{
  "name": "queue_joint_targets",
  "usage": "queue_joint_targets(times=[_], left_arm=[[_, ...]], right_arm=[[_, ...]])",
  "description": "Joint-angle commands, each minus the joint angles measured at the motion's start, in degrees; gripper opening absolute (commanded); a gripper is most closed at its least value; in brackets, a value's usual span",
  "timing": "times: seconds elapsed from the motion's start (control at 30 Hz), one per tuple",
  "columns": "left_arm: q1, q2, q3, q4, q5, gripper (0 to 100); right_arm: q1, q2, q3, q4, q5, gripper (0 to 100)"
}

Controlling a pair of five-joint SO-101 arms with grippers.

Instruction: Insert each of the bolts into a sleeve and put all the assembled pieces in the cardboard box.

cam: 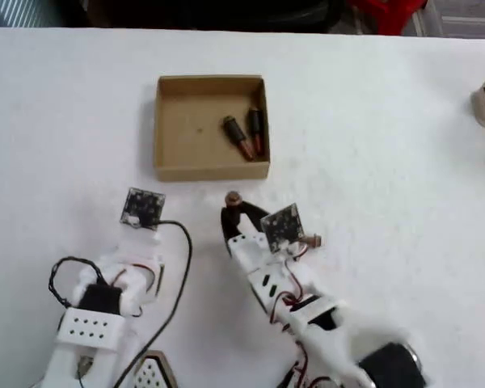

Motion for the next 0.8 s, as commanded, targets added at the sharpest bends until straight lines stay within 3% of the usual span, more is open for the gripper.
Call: queue_joint_targets(times=[0.0, 0.2, 0.3, 0.5, 0.77], left_arm=[[0.0, -0.3, 0.1, -5.3, -0.4, 3], [-0.5, -0.3, 0.1, -5.3, -0.4, 3], [-0.5, -0.3, 0.1, -5.3, -0.4, 3], [-0.5, -0.3, 0.1, -5.3, -0.4, 3], [-0.5, -0.3, 0.1, -5.4, -0.4, 3]], right_arm=[[2.5, -12.0, -3.7, 20.2, 0.8, 1.6], [3.7, -23.7, -14.7, 56.9, 2.5, 1.7], [3.7, -24.5, -16.5, 61.8, 7.9, 1.7], [6.7, -22.7, -19.7, 64.3, 8.6, 1.7], [9.3, -11.3, -37.6, 83.4, 13.5, 1.8]])
